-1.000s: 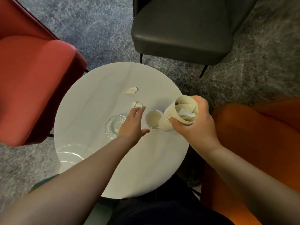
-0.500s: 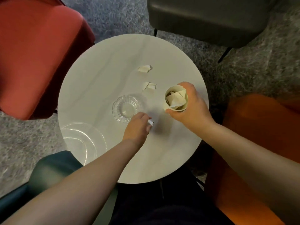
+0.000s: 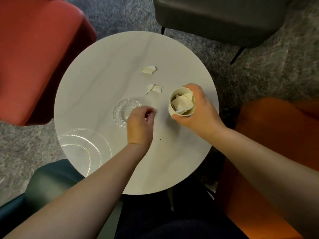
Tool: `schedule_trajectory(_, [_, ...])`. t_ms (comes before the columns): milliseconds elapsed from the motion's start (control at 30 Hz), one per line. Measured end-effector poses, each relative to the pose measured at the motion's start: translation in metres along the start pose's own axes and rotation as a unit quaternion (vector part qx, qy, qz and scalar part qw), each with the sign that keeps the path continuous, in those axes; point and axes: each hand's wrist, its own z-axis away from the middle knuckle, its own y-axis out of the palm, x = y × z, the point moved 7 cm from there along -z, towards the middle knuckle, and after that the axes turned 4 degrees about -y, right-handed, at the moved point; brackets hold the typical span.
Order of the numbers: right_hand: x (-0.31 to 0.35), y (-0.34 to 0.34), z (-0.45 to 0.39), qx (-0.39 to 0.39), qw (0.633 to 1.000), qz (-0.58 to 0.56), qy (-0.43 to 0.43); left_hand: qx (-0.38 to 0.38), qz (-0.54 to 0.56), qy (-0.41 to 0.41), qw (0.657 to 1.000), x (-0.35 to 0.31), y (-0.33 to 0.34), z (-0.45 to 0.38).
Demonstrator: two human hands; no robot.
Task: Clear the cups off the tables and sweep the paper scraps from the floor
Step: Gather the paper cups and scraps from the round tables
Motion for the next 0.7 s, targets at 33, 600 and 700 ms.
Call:
schedule_trajectory(33, [0.0,0.0,-0.001,0.002,1.0,0.0,0.003,-0.039,0.051,-0.005,0.998,-0.013,-0.01,0.001])
schedule_trajectory(600, [0.003,-0.002,-0.006,0.017,1.0,-0.022,0.011,-0.057,0.007,-0.014,0.998,-0.028,-0.028,-0.053])
schedule_trajectory(700, [0.006,-0.003,-0.01,0.011,0.999,-0.031,0.014,0.0,-0.084,-0.003,0.996,-0.016,-0.015,-0.083])
